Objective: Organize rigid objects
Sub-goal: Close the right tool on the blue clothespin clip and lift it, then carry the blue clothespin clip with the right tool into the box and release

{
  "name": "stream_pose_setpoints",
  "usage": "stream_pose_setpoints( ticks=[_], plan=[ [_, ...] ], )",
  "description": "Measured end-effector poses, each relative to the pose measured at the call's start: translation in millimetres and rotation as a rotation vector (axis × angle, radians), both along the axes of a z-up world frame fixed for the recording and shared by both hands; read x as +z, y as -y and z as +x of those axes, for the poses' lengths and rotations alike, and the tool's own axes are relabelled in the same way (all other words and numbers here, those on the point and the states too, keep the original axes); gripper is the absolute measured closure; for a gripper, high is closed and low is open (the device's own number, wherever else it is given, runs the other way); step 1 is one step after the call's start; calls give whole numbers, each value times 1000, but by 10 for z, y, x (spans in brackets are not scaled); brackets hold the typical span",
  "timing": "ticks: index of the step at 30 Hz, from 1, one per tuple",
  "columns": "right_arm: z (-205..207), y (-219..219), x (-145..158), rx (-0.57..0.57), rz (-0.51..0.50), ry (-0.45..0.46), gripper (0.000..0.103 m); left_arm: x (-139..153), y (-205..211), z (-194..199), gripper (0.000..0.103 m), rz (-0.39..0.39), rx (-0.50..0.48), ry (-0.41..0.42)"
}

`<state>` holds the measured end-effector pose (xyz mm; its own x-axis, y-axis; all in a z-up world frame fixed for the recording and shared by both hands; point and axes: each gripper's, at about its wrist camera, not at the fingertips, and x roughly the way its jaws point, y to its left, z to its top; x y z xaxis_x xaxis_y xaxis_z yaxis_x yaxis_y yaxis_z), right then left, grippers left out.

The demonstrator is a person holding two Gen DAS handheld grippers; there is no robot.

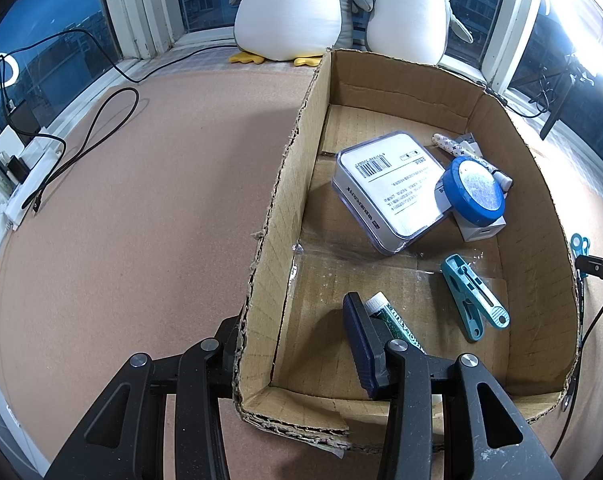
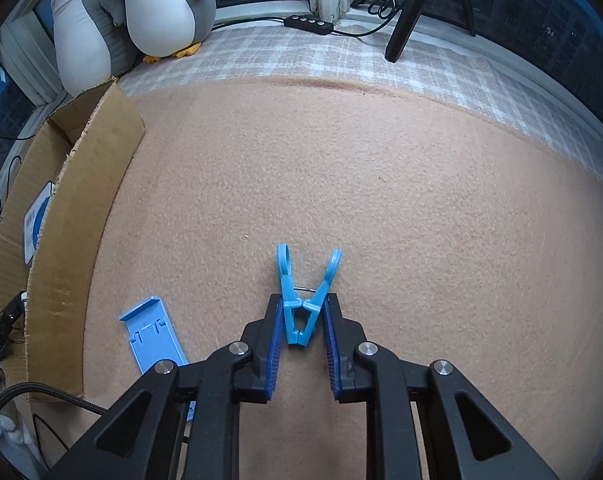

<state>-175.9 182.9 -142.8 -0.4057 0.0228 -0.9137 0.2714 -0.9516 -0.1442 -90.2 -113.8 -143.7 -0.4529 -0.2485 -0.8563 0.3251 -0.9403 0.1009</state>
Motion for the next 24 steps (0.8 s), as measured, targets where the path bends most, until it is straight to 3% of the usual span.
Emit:
stream_pose_setpoints(
  ticks=[14, 24],
  plan=[
    [74, 63, 288, 1, -40, -78, 86, 8, 6, 5, 58, 0, -1, 1],
    [135, 456, 580, 79, -113, -125, 86, 10, 10, 2, 58, 1, 0, 1]
  ],
)
